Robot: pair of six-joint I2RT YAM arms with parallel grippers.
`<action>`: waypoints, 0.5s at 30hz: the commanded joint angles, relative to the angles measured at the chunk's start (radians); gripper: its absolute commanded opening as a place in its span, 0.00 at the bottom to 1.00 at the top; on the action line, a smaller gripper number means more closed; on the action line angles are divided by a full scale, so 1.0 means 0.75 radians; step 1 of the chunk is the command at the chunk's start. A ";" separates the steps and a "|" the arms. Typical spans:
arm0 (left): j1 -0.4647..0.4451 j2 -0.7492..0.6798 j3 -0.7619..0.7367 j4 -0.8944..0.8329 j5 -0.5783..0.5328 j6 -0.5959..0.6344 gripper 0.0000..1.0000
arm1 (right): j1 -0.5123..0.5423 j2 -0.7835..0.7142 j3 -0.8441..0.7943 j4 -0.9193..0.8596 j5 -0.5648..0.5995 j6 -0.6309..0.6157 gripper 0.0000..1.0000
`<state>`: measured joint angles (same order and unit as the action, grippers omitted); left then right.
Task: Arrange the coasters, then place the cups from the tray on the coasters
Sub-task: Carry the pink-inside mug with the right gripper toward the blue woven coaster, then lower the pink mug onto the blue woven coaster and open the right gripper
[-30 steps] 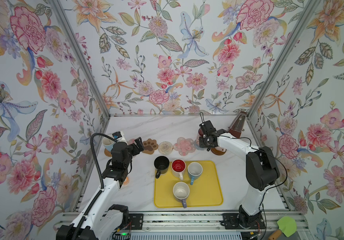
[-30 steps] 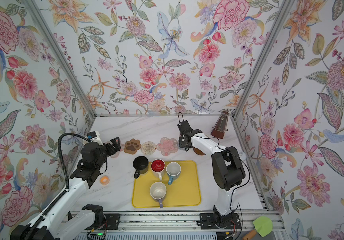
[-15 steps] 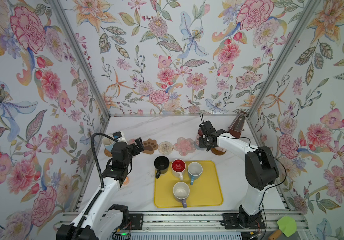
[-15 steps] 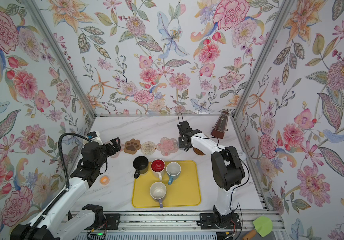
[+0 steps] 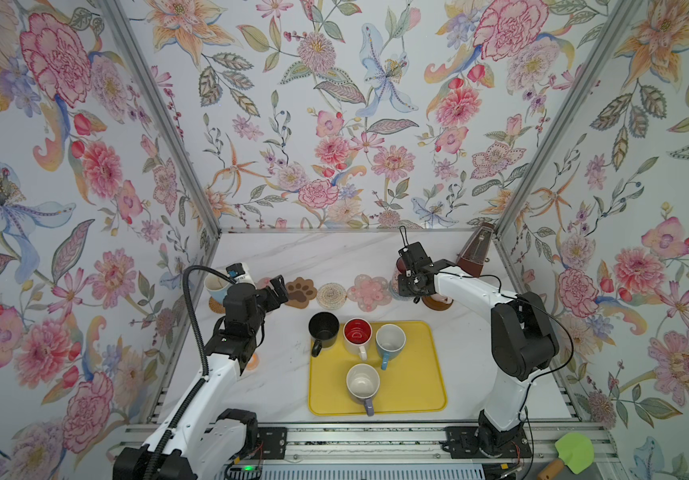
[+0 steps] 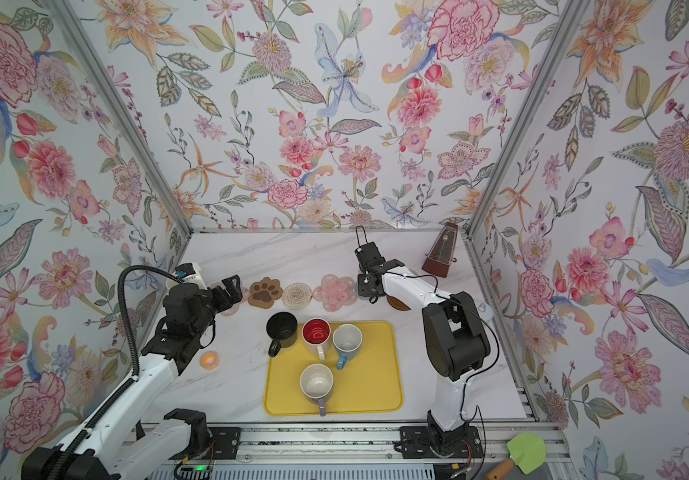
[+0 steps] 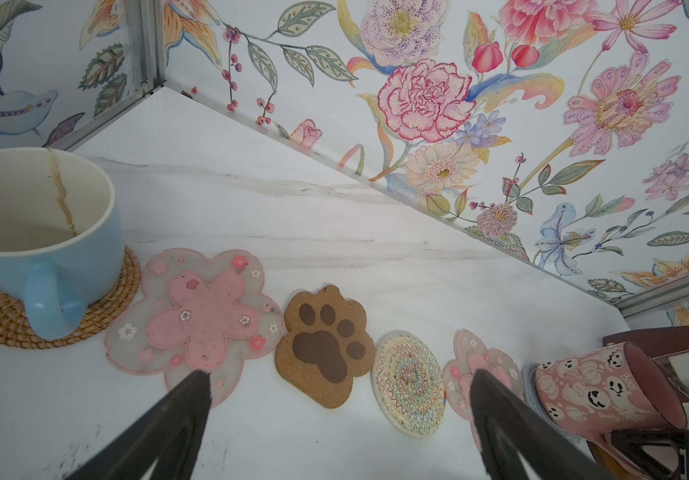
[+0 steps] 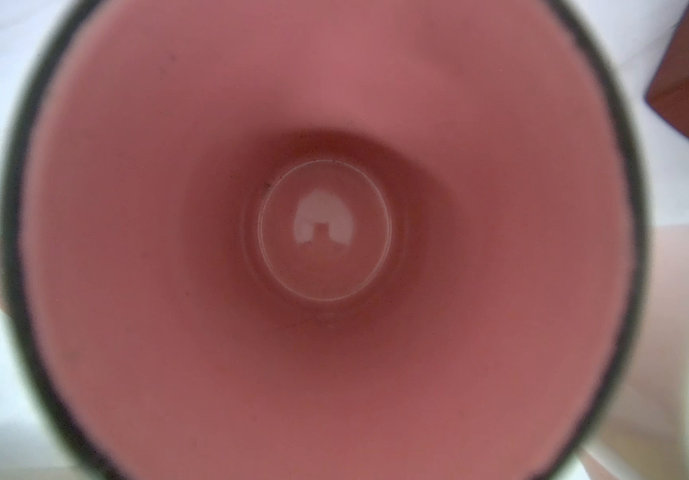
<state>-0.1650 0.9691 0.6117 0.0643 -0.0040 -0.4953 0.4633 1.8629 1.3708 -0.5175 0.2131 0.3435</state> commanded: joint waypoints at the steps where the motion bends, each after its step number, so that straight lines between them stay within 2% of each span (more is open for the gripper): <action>1: -0.001 0.006 0.041 -0.011 0.001 0.002 0.99 | 0.010 -0.023 0.003 0.091 0.037 -0.020 0.07; 9: -0.002 0.005 0.044 -0.013 -0.001 0.002 0.99 | 0.014 -0.013 -0.008 0.086 0.037 -0.015 0.10; 15: -0.001 0.011 0.043 -0.010 0.001 0.002 0.99 | 0.014 -0.021 -0.007 0.088 0.037 -0.014 0.19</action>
<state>-0.1650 0.9703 0.6140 0.0647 -0.0040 -0.4953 0.4679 1.8629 1.3594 -0.5110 0.2165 0.3435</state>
